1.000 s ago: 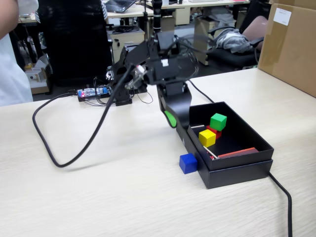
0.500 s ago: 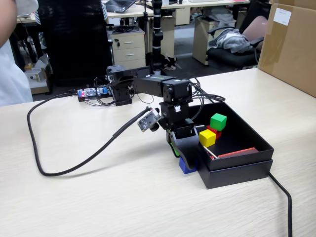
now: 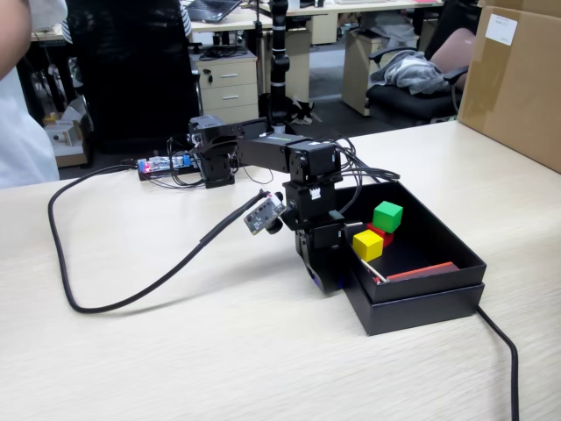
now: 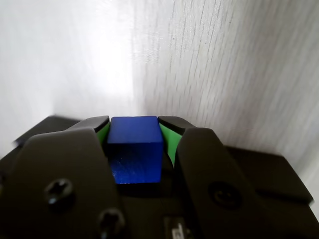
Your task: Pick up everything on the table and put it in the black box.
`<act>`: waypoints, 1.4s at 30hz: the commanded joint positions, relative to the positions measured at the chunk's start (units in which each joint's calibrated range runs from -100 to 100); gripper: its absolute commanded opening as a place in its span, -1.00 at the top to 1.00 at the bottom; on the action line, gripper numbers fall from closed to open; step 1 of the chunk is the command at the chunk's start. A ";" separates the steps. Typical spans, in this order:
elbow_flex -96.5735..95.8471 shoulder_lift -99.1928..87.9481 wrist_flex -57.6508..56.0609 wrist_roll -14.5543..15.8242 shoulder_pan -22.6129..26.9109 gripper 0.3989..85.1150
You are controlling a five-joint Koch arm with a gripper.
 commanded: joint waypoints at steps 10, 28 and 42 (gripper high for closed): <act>-2.76 -39.75 -3.74 -0.44 5.23 0.92; 2.23 -10.26 -1.06 1.07 8.45 0.58; -2.12 -32.40 -1.67 0.73 7.42 -0.08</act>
